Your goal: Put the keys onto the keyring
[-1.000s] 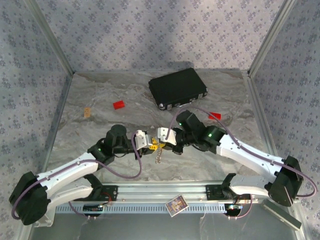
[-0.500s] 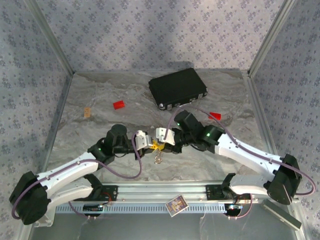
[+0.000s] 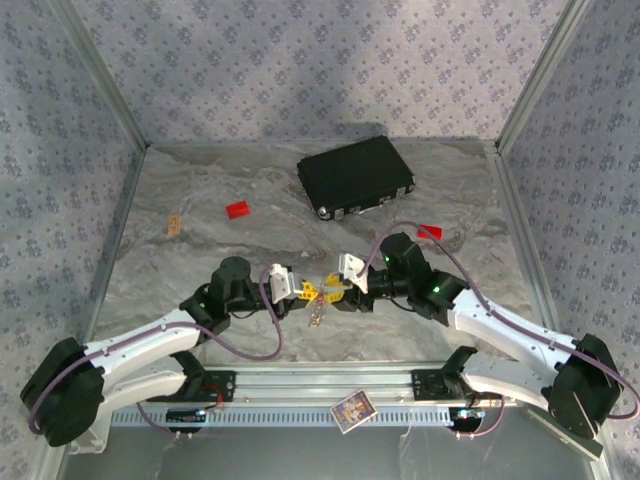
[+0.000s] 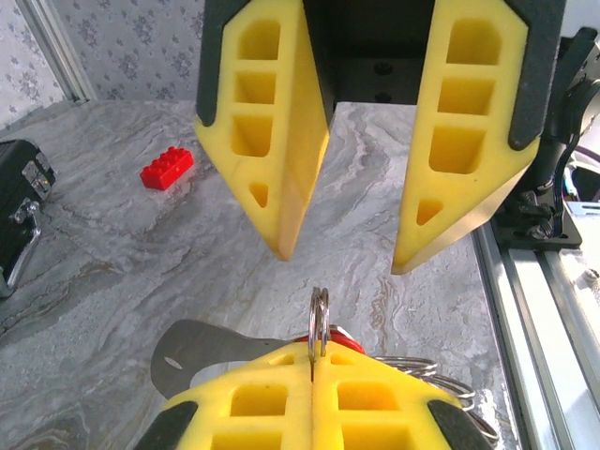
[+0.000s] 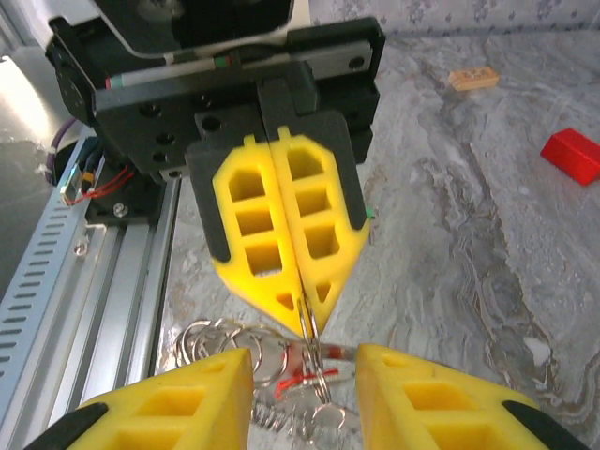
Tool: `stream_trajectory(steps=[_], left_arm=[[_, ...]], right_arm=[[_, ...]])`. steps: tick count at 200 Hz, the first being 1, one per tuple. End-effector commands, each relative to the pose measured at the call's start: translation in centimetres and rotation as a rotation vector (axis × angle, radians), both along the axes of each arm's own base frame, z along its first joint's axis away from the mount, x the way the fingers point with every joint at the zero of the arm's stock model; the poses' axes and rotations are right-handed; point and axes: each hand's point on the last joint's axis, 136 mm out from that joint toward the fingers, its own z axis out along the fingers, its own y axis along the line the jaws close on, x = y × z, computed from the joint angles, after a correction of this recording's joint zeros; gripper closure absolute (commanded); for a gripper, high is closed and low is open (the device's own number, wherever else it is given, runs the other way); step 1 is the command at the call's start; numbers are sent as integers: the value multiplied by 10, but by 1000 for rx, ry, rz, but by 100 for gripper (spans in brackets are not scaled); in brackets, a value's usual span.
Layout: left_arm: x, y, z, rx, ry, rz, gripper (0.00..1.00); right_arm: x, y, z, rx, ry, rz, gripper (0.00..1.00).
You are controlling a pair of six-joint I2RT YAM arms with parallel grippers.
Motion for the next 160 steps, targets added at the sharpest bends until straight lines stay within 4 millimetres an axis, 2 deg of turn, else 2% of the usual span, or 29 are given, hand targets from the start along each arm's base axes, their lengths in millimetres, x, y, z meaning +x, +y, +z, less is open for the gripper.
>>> stream_trajectory(steps=[1,39,86,116,142,160], left_arm=[[-6,-6,23,-86,-43,-48,100],[-7,-5,25,-94,-49,-50,100],[-9,-5,26,-101,-49,-53,100],[-9,-4,27,-107,-49,-51,100],[-7,-3,26,-98,-46,-40,100],[-2,-2,19,-51,-34,-12,82]], right_arm=[[-1,4,2,42,13,11,66],[-1,6,-4,32,32,25,75],[-3,7,0,32,41,40,92],[-4,8,1,21,41,51,100],[-4,8,1,2,35,53,100],[-5,8,0,-32,20,61,100]])
